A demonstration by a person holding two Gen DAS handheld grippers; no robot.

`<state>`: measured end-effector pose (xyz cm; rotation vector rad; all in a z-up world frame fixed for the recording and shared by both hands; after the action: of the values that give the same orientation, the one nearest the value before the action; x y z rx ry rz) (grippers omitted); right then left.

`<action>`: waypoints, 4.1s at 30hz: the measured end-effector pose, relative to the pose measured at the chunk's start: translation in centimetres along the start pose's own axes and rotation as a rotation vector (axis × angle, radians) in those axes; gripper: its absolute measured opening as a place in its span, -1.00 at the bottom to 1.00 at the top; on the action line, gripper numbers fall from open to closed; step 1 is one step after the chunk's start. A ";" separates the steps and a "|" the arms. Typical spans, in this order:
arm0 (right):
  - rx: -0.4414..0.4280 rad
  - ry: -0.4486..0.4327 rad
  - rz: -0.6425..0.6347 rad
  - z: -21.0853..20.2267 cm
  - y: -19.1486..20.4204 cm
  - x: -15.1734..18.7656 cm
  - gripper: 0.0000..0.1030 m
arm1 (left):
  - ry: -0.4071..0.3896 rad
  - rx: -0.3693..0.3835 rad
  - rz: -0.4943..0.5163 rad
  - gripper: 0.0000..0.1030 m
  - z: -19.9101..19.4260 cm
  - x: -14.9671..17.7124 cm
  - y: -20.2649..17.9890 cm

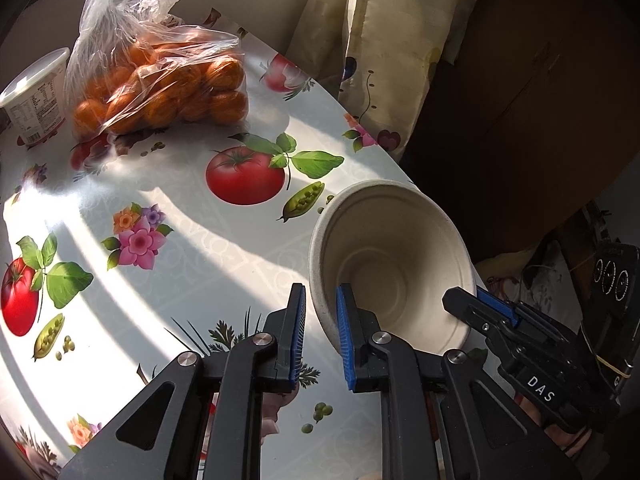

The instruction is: Organize plates and bowls

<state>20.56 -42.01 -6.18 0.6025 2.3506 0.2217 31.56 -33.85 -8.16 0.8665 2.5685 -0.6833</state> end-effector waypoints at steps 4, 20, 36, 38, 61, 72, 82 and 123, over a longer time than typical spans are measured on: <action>0.000 -0.002 0.003 0.0 0.1 0.0 -0.67 | 0.000 -0.002 -0.004 -0.75 0.1 0.0 0.1; -0.012 -0.016 0.005 -1.0 0.4 -0.3 -0.67 | -0.027 0.002 -0.008 -0.76 -1.2 -0.1 -0.4; -0.037 -0.055 -0.010 -4.3 1.9 0.4 -0.67 | -0.060 -0.003 -0.016 -0.76 -4.1 1.1 -1.1; -0.040 -0.060 -0.011 -4.8 2.1 0.6 -0.67 | -0.065 -0.004 -0.019 -0.76 -4.6 1.4 -1.3; -0.091 -0.097 -0.070 -10.5 6.4 4.9 -0.67 | -0.136 0.009 -0.084 -0.76 -10.8 7.2 -1.8; -0.119 -0.074 -0.088 -11.1 8.0 7.7 -0.67 | -0.147 0.008 -0.144 -0.76 -12.3 10.6 -0.8; -0.124 -0.059 -0.090 -11.4 8.5 9.6 -0.66 | -0.146 -0.001 -0.172 -0.76 -12.6 13.0 -0.6; -0.110 -0.017 -0.095 -10.3 8.2 12.2 -0.65 | -0.113 -0.026 -0.214 -0.76 -11.3 16.3 -0.1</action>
<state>8.65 -28.90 -3.04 0.4373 2.3270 0.2995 17.39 -20.17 -6.30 0.5331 2.5836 -0.7350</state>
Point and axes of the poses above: each gripper's, at about its wrist camera, not at the fingertips, and z roughly the way its jaws point, y to its left, x to its underside, the point moved 10 cm from there along z, roughly the way its jaws point, and after that the axes turned 1 degree about y, right-handed, at the moved point
